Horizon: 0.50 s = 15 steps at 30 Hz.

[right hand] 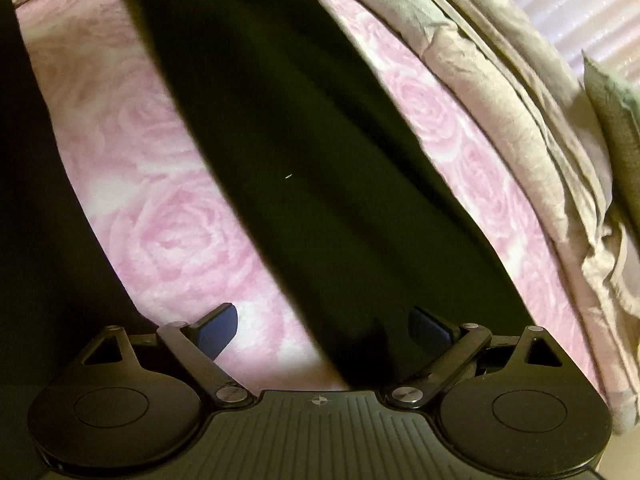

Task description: Fold clothes

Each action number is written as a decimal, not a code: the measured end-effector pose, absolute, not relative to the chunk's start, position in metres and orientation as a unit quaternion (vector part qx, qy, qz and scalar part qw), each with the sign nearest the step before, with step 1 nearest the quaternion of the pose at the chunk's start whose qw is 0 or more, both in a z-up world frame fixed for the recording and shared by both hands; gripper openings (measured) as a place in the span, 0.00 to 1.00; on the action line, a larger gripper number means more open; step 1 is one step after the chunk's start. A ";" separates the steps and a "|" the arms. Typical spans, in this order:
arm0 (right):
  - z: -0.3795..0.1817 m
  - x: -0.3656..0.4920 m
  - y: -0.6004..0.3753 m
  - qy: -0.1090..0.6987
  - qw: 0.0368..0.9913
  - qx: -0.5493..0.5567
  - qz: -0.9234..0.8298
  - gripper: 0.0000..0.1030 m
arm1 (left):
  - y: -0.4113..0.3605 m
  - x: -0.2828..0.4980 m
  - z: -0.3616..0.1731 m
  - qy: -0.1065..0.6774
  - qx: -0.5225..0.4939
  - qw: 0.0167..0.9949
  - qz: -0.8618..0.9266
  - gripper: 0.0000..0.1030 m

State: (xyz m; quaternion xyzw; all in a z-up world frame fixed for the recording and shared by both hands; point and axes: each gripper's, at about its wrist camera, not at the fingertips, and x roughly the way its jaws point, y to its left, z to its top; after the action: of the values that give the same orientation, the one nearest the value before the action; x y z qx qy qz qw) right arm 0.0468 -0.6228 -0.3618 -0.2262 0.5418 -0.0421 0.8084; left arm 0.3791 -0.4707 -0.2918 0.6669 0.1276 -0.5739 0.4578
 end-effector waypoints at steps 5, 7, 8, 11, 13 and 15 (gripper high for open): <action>-0.352 0.044 -0.626 0.544 0.810 -0.213 -0.053 0.93 | -0.456 0.373 -0.297 0.144 0.665 0.452 -0.576 0.09; -0.345 0.041 -0.626 0.542 0.813 -0.204 -0.058 0.93 | -0.458 0.388 -0.281 0.182 0.636 0.478 -0.578 0.19; -0.341 0.041 -0.625 0.542 0.815 -0.197 -0.061 0.93 | -0.459 0.395 -0.273 0.202 0.621 0.490 -0.578 0.22; -0.330 0.040 -0.619 0.539 0.822 -0.171 -0.071 0.93 | -0.479 0.432 -0.246 0.264 0.536 0.548 -0.585 0.36; -0.326 0.043 -0.614 0.535 0.826 -0.158 -0.074 0.93 | -0.502 0.456 -0.241 0.272 0.500 0.581 -0.582 0.41; -0.324 0.047 -0.609 0.532 0.830 -0.148 -0.076 0.93 | -0.527 0.478 -0.244 0.275 0.475 0.596 -0.586 0.47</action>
State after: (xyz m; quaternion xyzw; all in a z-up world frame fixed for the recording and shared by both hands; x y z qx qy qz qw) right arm 0.0466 -0.6090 -0.3236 -0.1484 0.5321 -0.0759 0.8301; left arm 0.4784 -0.5266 -0.2436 0.4746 0.2752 -0.5863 0.5960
